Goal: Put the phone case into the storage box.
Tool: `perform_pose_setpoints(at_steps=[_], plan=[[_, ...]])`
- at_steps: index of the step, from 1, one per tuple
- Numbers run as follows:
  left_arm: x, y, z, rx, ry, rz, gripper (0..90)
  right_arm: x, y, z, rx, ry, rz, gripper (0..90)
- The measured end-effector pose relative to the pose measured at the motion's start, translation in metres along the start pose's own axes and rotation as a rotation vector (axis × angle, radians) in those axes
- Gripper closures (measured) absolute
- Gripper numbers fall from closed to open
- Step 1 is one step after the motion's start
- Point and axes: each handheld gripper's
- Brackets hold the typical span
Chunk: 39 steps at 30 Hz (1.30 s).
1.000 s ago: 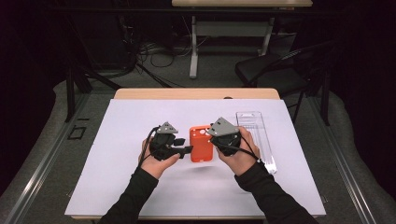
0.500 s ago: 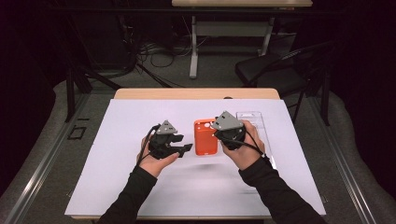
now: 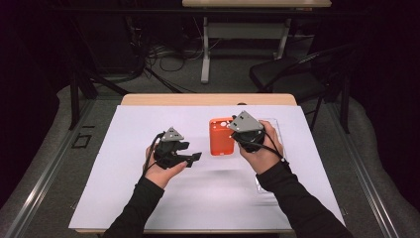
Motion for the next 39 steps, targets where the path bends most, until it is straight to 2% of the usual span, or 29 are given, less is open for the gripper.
perform_pose_setpoints(at_steps=[6, 16, 25, 31, 39], plan=[[0.0, 0.001, -0.001, 0.0, 0.0, 0.01, 36.0, -0.003, 0.0, 0.012, -0.029, -0.007, 0.014, 82.6], [0.0, 0.002, -0.006, 0.001, 0.017, 0.016, 30.0, -0.013, -0.002, 0.043, -0.079, -0.054, 0.043, 82.6], [-0.001, 0.002, -0.009, 0.04, 0.0, 0.011, 23.4, -0.018, 0.0, 0.065, -0.137, -0.003, 0.055, 82.6], [-0.003, 0.005, -0.012, 0.015, 0.024, 0.015, 16.5, -0.026, 0.0, 0.08, -0.161, 0.0, 0.048, 82.6], [-0.005, 0.013, -0.018, 0.01, 0.051, 0.034, 15.9, -0.038, -0.002, 0.096, -0.19, -0.002, 0.044, 82.6]])
Point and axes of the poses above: each handheld gripper's, and its own axes: y roughly backward along the jaws, x roughly out of its top, z roughly to its right, and after that the axes turned 6 degrees about z, right-handed
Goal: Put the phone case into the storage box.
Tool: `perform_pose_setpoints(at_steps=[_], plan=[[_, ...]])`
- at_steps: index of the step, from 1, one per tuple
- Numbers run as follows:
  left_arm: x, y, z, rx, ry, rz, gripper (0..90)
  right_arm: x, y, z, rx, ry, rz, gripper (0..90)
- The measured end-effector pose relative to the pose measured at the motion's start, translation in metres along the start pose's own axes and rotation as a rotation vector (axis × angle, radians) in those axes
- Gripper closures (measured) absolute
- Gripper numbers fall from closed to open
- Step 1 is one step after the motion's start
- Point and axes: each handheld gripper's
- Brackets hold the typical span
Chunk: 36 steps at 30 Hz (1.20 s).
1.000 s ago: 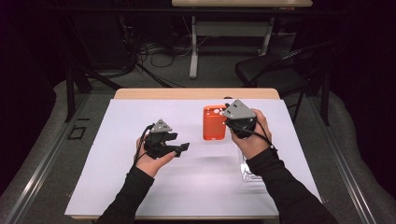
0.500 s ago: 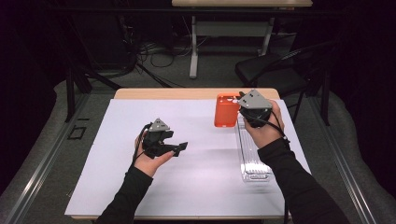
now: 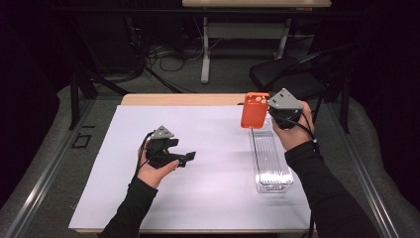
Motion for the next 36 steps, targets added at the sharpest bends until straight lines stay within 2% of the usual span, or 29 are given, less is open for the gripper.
perform_pose_setpoints(at_steps=[4, 14, 21, 28, 36], plan=[[-0.001, 0.002, -0.001, 0.022, 0.009, 0.0, 15.9, -0.006, -0.003, 0.008, -0.009, 0.006, -0.002, 82.6], [-0.003, 0.006, -0.004, 0.018, 0.027, 0.001, 15.9, -0.023, -0.007, 0.024, -0.038, 0.019, -0.016, 82.6], [-0.003, 0.007, -0.007, 0.031, 0.048, 0.008, 15.9, -0.032, -0.006, 0.031, -0.057, 0.022, -0.026, 82.6], [-0.003, 0.007, -0.008, 0.022, 0.057, 0.01, 15.7, -0.042, -0.009, 0.029, -0.064, 0.048, -0.033, 82.6], [-0.004, 0.007, -0.01, 0.027, 0.067, 0.01, 14.7, -0.055, -0.015, 0.025, -0.064, 0.045, -0.043, 82.6]])
Point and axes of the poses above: each handheld gripper's, and its own axes: y roughly backward along the jaws, x roughly out of its top, z roughly to its right, and after that the axes turned 6 degrees about z, right-handed
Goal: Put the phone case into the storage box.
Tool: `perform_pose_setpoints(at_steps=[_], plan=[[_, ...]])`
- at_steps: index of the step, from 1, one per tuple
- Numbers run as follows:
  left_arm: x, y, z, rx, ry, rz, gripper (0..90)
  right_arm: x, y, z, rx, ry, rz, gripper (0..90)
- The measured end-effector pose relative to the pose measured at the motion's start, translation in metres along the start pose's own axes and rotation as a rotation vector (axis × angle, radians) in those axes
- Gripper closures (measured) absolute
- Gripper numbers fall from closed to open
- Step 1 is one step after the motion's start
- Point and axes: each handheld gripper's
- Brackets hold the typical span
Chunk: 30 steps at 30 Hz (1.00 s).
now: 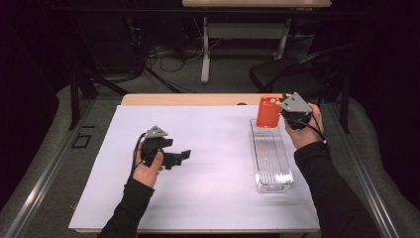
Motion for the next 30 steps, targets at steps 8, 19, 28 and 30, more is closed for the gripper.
perform_pose_setpoints(at_steps=[8, 19, 28, 30], plan=[[-0.001, 0.002, -0.003, 0.01, 0.005, 0.001, 14.3, -0.006, -0.006, -0.004, -0.001, -0.003, 0.005, 82.6], [-0.002, 0.004, -0.002, 0.005, 0.0, 0.0, 14.3, -0.013, -0.016, -0.014, -0.012, 0.034, 0.004, 82.5], [-0.003, 0.004, -0.004, 0.008, 0.005, -0.002, 14.3, -0.018, -0.019, -0.022, 0.005, 0.043, 0.007, 82.5], [-0.003, 0.004, -0.004, 0.007, 0.007, -0.004, 14.3, -0.019, -0.02, -0.024, 0.006, 0.045, 0.006, 82.5]])
Point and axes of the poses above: each handheld gripper's, and its own axes: y roughly backward along the jaws, x roughly out of its top, z roughly to its right, and after that the axes turned 6 degrees about z, right-handed
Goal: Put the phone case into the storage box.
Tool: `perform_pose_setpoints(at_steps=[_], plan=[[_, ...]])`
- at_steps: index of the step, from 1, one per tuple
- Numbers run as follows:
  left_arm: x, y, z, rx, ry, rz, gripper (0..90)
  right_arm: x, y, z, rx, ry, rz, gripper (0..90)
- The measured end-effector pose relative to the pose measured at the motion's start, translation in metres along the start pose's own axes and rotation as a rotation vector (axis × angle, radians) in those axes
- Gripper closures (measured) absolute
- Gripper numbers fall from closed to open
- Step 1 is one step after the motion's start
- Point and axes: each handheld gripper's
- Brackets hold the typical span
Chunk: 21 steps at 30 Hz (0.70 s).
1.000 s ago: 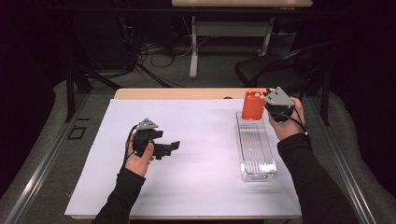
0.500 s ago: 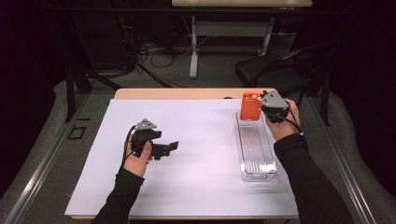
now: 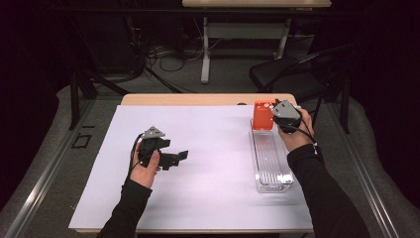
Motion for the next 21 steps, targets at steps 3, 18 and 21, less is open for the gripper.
perform_pose_setpoints(at_steps=[3, 18, 21], plan=[[0.0, 0.0, 0.0, -0.001, -0.002, -0.002, 14.3, -0.003, -0.001, -0.002, -0.003, 0.0, 0.0, 82.5], [-0.002, -0.002, -0.001, 0.001, -0.001, -0.009, 14.3, -0.013, -0.008, -0.01, 0.012, 0.007, -0.011, 82.4], [-0.002, -0.002, -0.001, 0.002, -0.002, -0.009, 14.3, -0.014, -0.009, -0.011, 0.011, 0.016, -0.007, 82.4]])
Point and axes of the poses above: each handheld gripper's, and its own axes: y roughly backward along the jaws, x roughly out of its top, z roughly to its right, and after that the axes turned 6 degrees about z, right-handed
